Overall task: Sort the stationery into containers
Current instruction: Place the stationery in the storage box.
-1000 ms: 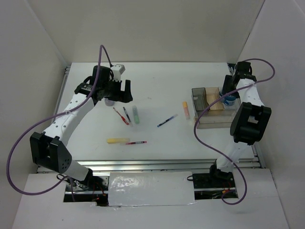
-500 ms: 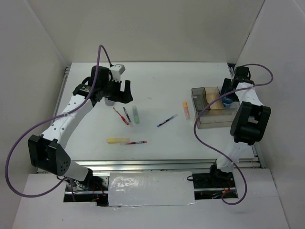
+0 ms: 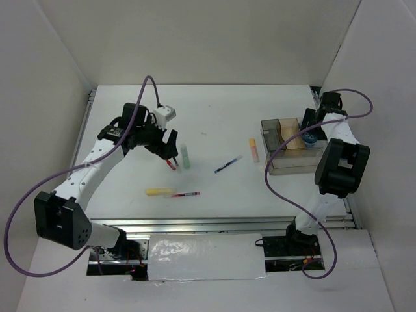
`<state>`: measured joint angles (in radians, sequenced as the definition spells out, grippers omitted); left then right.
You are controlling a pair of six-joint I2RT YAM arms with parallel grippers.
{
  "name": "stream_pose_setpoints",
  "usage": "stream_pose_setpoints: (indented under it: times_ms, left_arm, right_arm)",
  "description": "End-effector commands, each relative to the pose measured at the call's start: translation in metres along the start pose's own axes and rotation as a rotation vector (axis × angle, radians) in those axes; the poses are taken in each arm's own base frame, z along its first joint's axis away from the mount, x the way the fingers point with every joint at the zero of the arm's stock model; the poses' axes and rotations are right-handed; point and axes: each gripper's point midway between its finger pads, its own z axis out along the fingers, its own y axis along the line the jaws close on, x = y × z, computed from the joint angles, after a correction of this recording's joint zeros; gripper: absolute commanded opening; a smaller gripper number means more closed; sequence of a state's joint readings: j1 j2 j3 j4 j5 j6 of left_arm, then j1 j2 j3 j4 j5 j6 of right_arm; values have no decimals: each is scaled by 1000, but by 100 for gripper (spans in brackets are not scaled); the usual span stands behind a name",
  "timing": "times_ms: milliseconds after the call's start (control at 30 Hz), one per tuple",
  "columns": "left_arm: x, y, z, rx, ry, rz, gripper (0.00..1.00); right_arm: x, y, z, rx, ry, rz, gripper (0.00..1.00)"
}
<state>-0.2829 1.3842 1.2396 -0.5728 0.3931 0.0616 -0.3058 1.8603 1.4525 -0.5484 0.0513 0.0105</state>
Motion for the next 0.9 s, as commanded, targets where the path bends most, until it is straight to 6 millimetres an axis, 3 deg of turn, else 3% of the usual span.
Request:
stream_pose_setpoints:
  times_ms: [0,300,433,600,867]
  left_arm:
    - [7,-5,-7,42,-13,139,96]
    - [48,-13,8,107,100,212,89]
    - [68,-28,15,170,156,299,82]
    - [99,-53,24,218,228,415,66]
    - [133,-52,57,143,383,530,58]
  right_arm:
    - [-14,4,-24,-33,-57,17,75]
    - [-19,5,-38,-42,-64,4,82]
    - [-20,12,-49,-80,-64,3,82]
    - [-32,34,-91,-233,-137,-59,80]
    - [-37,59,-169,-414,-252,-147,79]
